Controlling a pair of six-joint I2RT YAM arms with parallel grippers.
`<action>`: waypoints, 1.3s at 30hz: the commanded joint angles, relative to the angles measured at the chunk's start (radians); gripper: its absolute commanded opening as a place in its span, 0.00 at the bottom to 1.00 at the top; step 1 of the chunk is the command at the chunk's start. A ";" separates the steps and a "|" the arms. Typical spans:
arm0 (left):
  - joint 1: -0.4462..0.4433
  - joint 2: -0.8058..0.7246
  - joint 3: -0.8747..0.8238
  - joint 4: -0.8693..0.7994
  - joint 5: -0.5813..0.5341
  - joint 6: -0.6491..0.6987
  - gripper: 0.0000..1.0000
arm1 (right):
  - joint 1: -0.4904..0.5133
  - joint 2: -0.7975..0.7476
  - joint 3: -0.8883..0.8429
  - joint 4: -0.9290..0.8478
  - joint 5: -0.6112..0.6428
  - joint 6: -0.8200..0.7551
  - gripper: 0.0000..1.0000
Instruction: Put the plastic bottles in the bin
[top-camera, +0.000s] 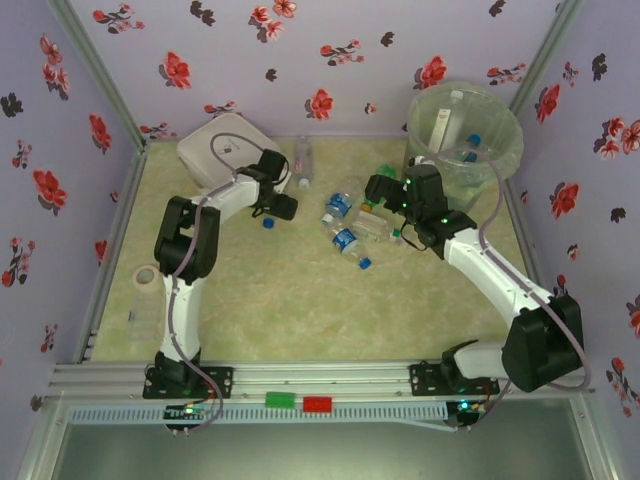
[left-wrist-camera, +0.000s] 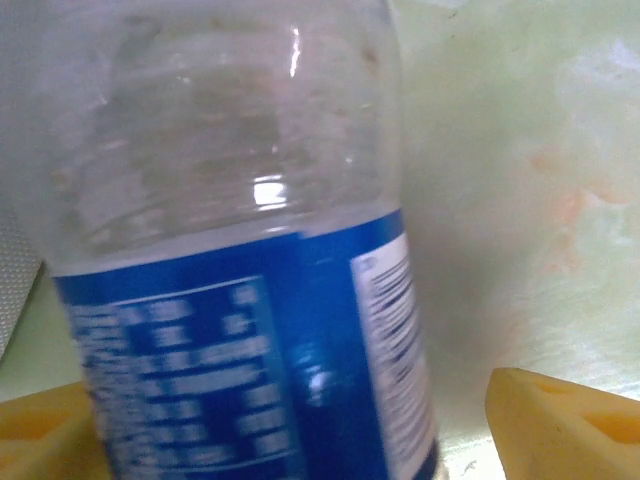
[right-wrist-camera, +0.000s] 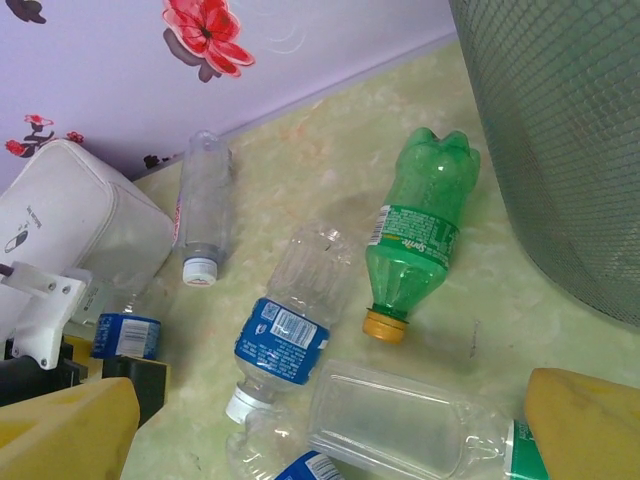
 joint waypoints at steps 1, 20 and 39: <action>-0.009 0.009 0.005 -0.006 0.012 -0.020 0.80 | 0.005 -0.042 -0.006 0.028 0.019 -0.019 1.00; -0.026 -0.289 -0.308 0.253 0.121 -0.136 0.40 | -0.013 0.021 -0.038 0.197 -0.333 -0.020 0.99; -0.247 -0.769 -0.744 0.740 0.476 -0.372 0.40 | 0.096 0.080 -0.118 0.499 -0.698 0.121 0.92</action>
